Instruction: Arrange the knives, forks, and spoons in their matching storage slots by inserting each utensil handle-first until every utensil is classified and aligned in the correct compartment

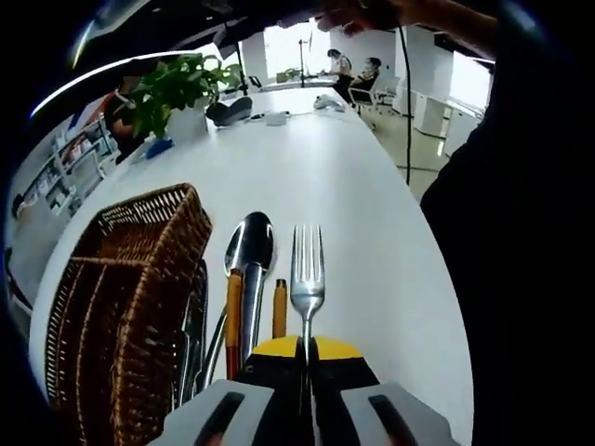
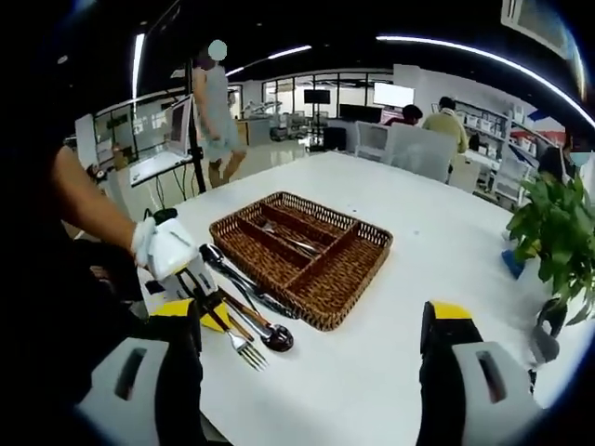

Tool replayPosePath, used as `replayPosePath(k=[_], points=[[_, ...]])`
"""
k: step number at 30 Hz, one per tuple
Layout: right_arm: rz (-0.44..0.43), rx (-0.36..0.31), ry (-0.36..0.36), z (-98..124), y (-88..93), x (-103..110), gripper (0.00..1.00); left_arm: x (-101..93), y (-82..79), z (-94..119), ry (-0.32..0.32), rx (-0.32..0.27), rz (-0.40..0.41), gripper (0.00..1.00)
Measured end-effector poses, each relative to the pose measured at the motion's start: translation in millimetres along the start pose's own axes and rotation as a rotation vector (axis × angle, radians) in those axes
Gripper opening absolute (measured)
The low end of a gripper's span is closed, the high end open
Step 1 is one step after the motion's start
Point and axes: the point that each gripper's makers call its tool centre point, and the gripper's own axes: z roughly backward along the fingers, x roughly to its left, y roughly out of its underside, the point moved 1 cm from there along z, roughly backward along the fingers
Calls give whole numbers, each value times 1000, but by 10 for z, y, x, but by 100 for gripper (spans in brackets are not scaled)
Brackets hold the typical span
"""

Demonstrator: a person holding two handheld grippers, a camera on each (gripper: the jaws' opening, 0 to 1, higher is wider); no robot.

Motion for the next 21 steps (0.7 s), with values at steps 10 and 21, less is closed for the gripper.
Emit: replayPosePath(k=[10,21], points=[[17,-48,-18,93,-379,59,99,37,-3,5,-27,69,11,0],[-14,-55,9,157,-351,-16,99,-14,-105,235,28,91,21,0]])
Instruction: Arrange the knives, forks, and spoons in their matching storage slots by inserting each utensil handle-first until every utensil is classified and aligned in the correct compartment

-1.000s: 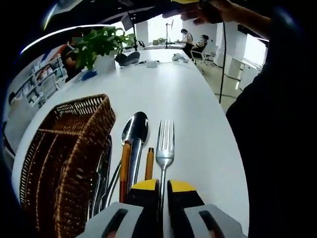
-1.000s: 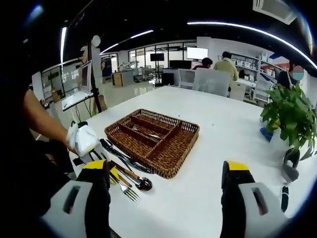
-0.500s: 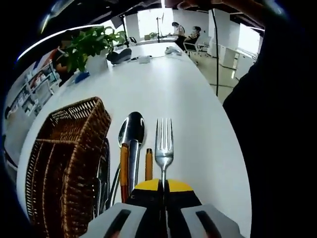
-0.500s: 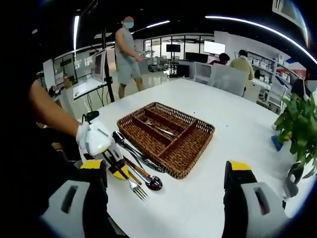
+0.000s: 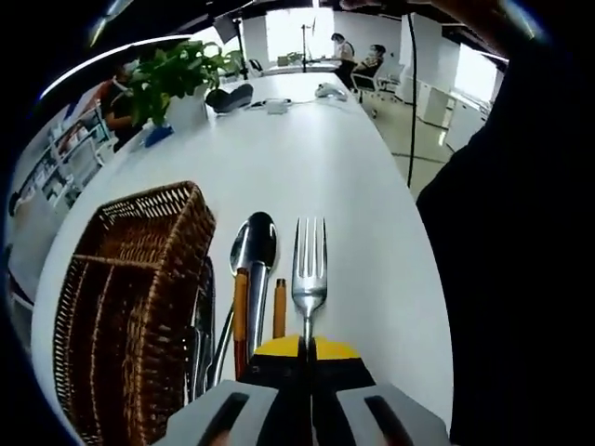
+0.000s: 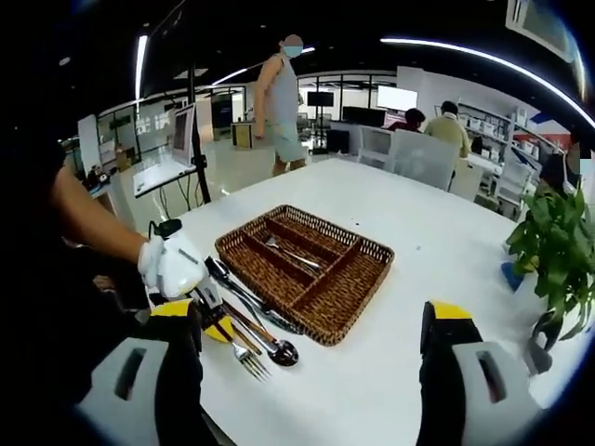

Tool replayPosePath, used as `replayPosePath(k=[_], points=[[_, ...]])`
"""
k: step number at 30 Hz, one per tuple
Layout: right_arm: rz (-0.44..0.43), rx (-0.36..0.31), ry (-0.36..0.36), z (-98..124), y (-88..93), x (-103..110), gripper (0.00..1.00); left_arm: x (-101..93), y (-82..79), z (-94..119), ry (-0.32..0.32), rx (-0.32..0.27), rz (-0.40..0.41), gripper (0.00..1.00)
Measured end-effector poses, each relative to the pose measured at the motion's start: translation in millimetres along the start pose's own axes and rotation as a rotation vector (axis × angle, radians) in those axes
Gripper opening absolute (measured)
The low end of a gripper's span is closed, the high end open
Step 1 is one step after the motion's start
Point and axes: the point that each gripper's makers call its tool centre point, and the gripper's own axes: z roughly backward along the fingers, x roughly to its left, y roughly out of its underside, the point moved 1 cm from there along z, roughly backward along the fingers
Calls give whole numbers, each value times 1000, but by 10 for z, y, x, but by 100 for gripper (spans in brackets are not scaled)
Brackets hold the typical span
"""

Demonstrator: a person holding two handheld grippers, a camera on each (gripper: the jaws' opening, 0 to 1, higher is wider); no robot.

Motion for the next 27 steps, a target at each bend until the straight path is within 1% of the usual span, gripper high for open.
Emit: replayPosePath(k=[1,2,5,8,12,13,14,15,16,19,21,22,24,25,26,27], points=[[-3,0,0,1,-2,2,99,-41,17,32,32,27,-15,0],[-5,-1,0,1,-6,5,99,-34,39,59,32,52,-20,0],[-4,-1,-2,0,-22,31,99,21,-21,186,19,32,5,0],[-20,13,-12,-4,-13,66,99,51,-56,303,2,34,3,0],[-14,-2,-4,-7,-41,66,99,65,-84,482,-4,38,11,0],[-18,-5,-6,-8,-53,69,99,77,-95,575,-5,35,19,0],[-19,-10,-6,-7,-67,72,99,79,-97,597,-3,33,25,0],[-19,-17,-6,-1,-87,78,99,40,-109,664,36,20,48,0],[-18,-21,-5,5,-99,82,99,63,-107,741,40,18,53,0],[-17,-22,-4,10,-104,87,99,101,-102,916,36,43,46,0],[-23,-20,-5,14,-99,94,99,156,-127,1037,13,51,21,0],[-28,-21,-4,20,-101,97,99,186,-166,1138,7,52,29,0],[-28,-22,-4,32,-116,109,99,252,-208,1265,-7,50,41,0],[-24,-26,-5,39,-135,120,99,290,-219,1345,-5,54,56,0],[-25,-27,-7,40,-147,125,99,283,-203,1389,16,65,78,0],[-26,-28,-10,42,-157,133,99,293,-193,1430,24,75,83,0]])
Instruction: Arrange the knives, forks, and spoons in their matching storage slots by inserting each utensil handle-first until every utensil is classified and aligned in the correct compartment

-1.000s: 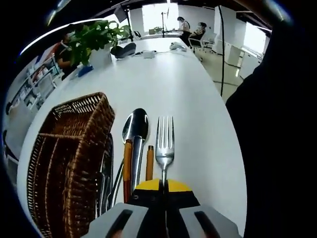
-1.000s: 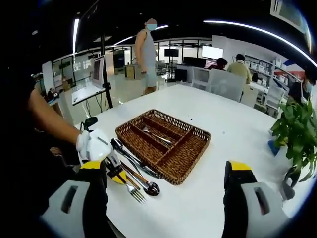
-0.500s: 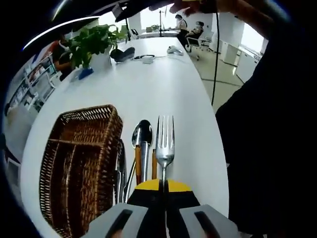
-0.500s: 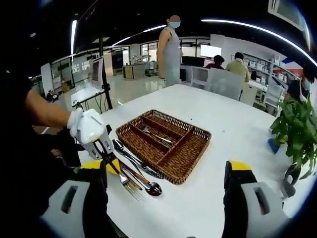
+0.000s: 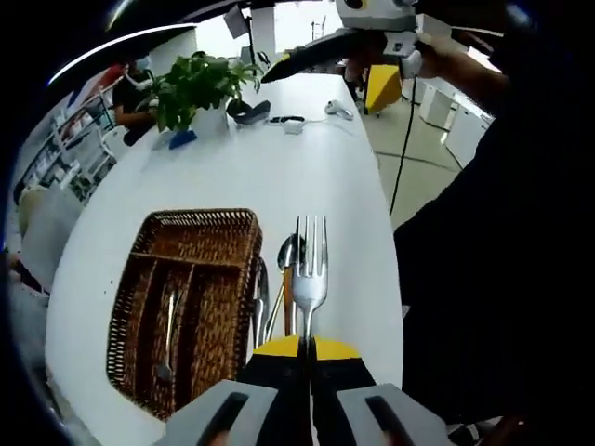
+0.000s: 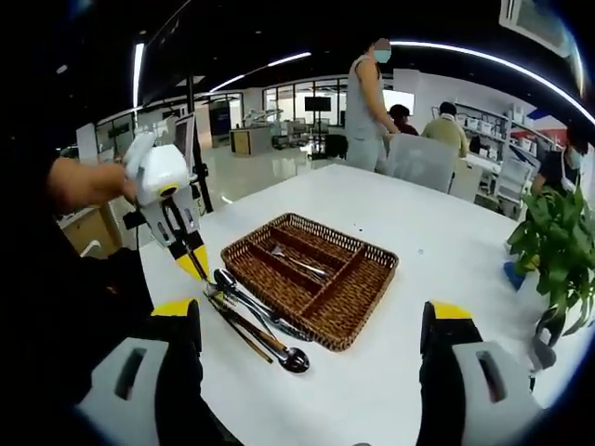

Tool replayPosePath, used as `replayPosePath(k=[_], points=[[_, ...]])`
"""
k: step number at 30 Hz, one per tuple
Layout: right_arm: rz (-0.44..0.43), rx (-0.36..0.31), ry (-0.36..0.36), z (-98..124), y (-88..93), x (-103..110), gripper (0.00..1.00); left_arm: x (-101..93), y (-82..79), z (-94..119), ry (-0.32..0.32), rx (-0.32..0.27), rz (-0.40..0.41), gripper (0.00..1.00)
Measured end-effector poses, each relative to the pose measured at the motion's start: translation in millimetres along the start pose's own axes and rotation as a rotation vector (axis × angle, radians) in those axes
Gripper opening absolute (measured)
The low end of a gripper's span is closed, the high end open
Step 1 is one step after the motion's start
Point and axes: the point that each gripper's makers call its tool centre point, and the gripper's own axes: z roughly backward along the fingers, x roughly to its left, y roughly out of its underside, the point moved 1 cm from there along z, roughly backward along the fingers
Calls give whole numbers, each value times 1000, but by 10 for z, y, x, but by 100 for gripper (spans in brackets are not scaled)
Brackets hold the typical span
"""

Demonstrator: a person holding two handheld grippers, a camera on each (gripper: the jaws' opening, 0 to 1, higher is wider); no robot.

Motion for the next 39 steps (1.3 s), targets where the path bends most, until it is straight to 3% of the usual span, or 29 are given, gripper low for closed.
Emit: replayPosePath(k=[4,12,19,33,39], points=[[7,-9,-1,17,-49,24,99,109,-56,200,-23,-19,7,0],[-8,-22,16,48,-46,9,99,235,-85,472,-66,23,-30,0],[-29,-39,41,114,-56,-4,99,372,-124,519,-108,21,-69,0],[-19,-52,78,129,-83,-36,99,643,-117,495,-110,44,-105,0],[-32,-53,104,144,-50,-42,99,860,-153,529,-117,44,-128,0]])
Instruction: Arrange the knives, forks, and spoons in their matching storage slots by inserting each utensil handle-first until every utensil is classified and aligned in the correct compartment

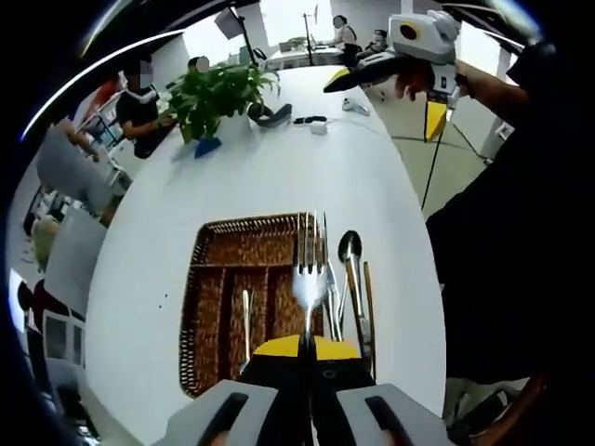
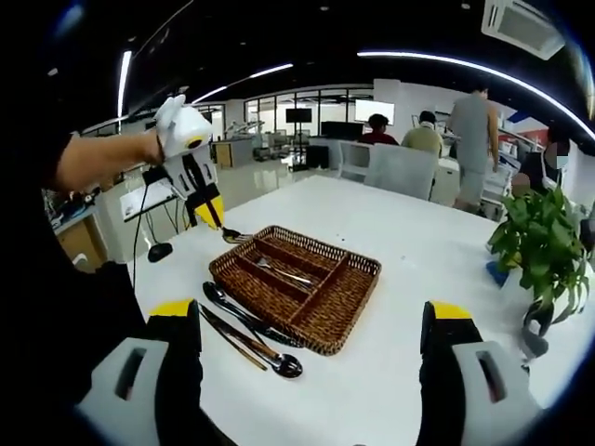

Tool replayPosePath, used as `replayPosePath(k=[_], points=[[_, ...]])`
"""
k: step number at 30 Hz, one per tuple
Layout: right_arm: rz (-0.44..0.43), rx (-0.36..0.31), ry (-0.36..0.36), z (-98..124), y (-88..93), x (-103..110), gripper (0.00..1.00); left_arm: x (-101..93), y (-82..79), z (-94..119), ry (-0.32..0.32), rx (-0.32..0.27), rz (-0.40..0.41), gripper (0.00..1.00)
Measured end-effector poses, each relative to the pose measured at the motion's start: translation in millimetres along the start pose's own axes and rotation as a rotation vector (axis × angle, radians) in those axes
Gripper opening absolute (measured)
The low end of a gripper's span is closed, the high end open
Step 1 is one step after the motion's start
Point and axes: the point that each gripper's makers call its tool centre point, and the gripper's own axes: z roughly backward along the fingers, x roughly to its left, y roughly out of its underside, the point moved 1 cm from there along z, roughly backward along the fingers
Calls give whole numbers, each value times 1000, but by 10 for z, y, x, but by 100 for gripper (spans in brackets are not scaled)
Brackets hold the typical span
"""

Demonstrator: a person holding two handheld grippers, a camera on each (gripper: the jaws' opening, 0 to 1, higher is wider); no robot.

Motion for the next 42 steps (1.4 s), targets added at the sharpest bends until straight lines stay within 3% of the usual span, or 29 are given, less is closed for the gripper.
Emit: replayPosePath(k=[10,21,32,38,42], points=[[-24,-17,18,21,-28,-34,99,481,51,-60,-42,18,-26,0],[-25,-19,53,60,-100,-94,99,743,22,-207,-61,16,-47,0],[-7,4,80,23,-168,-83,99,1108,177,-94,-109,30,-55,0],[18,26,66,-15,-134,11,99,1226,307,-30,-129,26,-30,0],[-8,-4,63,-23,-210,16,99,1251,390,-43,-134,34,-18,0]])
